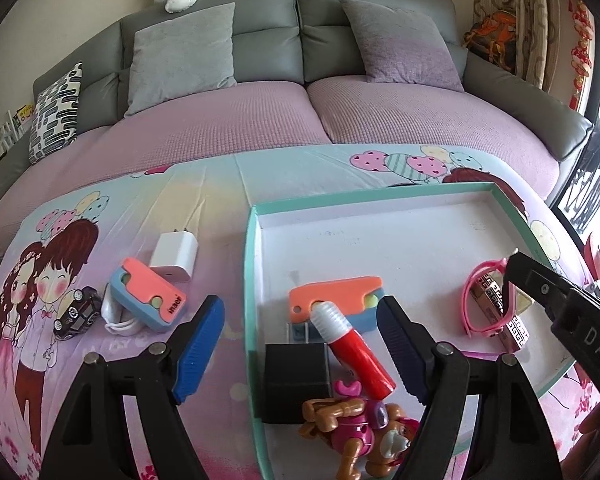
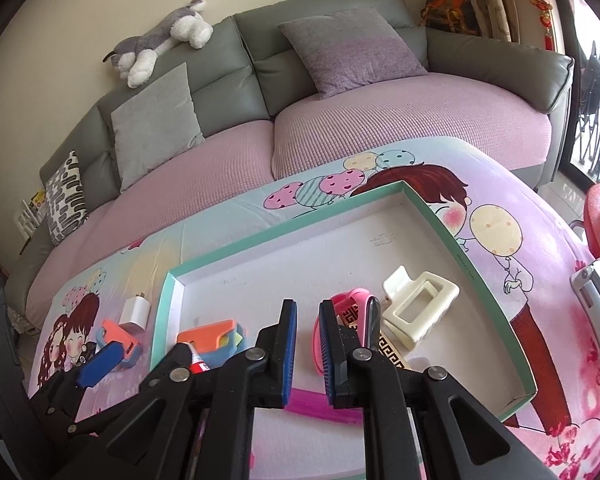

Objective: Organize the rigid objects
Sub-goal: 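Open the left tool to drop the bottle while the right tool releases the band, then move both open tools back over the remaining objects on the bed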

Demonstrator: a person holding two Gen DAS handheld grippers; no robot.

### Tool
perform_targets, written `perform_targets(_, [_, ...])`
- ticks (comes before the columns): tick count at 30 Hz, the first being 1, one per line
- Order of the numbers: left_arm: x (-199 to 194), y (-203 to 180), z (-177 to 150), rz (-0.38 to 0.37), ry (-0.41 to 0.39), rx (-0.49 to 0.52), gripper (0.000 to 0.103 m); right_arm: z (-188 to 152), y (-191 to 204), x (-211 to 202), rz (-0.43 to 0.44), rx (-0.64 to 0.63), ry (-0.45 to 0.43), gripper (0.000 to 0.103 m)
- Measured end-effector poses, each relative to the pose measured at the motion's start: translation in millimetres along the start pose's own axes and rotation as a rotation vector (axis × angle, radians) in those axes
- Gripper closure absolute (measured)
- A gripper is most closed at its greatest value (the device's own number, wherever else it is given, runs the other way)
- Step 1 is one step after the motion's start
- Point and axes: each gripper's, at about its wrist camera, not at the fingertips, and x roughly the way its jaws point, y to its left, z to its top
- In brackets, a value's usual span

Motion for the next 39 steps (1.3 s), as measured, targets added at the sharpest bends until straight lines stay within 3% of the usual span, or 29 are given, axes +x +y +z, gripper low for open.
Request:
perform_targets(9, [-2,27,2,0.074,-0.008,-0.087,0.024,-1,2,4,-0.022,-0.014,0.013,0.09])
perform_targets(10, [-2,31,2,0.087,-0.01,-0.098,0.019,-2,2,5,-0.032,-0.018,0.018,0.089])
perform_targets(11, [-2,33,2,0.098,-0.011,-0.106,0.011,-2,3,6,-0.039,-0.023,0.023,0.081])
perform_targets(12, [-2,36,2,0.11,-0.015,-0.116,0.009,-2,3,8,-0.044,-0.024,0.026,0.066])
perform_targets(14, [-2,41,2,0.13,-0.023,-0.138,0.008,-3,3,9,-0.045,-0.024,0.026,0.048])
perform_targets(16, [-3,47,2,0.143,-0.03,-0.159,0.008,-3,4,9,-0.044,-0.027,0.025,0.047])
perform_targets(18, [-4,52,1,0.158,-0.042,-0.178,0.008,-4,6,10,-0.055,-0.037,0.029,0.037])
perform_targets(22, [-5,58,0,0.185,-0.052,-0.194,0.005,-6,9,14,-0.084,-0.067,0.04,0.031])
perform_targets(32, [-5,69,-2,0.211,-0.053,-0.227,0.005,-7,9,16,-0.11,-0.083,0.04,0.001])
perform_targets(39, [-3,72,-3,0.216,-0.044,-0.234,0.005,-7,9,19,-0.126,-0.088,0.045,0.0])
